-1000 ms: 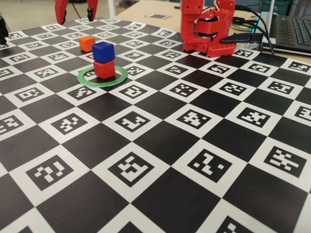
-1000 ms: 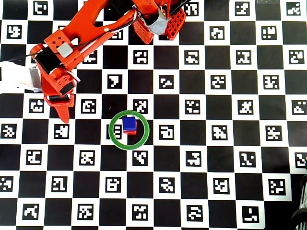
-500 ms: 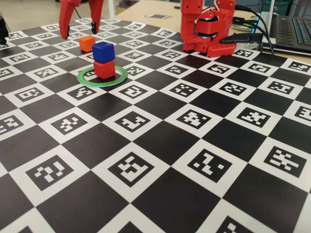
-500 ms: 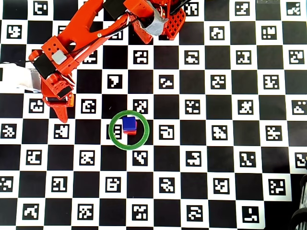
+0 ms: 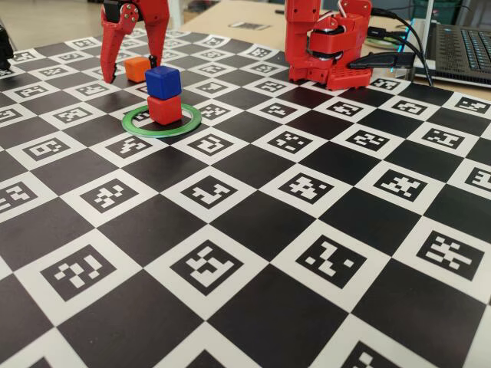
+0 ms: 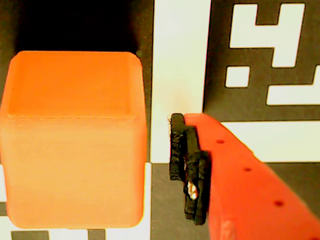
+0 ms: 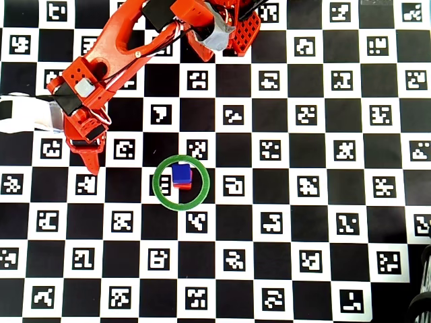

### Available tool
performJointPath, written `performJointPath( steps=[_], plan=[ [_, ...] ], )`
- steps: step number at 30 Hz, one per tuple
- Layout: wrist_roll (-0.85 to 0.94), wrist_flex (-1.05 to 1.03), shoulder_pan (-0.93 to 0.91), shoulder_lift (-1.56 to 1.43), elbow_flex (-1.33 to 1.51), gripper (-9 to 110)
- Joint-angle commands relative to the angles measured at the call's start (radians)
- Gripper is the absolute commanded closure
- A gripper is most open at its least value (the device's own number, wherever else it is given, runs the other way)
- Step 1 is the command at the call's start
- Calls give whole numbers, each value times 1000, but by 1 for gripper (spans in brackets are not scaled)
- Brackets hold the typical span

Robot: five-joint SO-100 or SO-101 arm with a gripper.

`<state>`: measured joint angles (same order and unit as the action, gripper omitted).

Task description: Grab the red cube then put it in the green circle then put the blue cube on top and finally the orange cube on top

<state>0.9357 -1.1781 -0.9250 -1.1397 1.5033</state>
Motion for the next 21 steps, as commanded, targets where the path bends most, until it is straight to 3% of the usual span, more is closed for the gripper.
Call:
performJointPath(
  steps=[1, 21],
  plan=[
    [3, 14, -15, -29, -21, 56],
    [63, 25, -14, -17, -29, 56]
  ],
)
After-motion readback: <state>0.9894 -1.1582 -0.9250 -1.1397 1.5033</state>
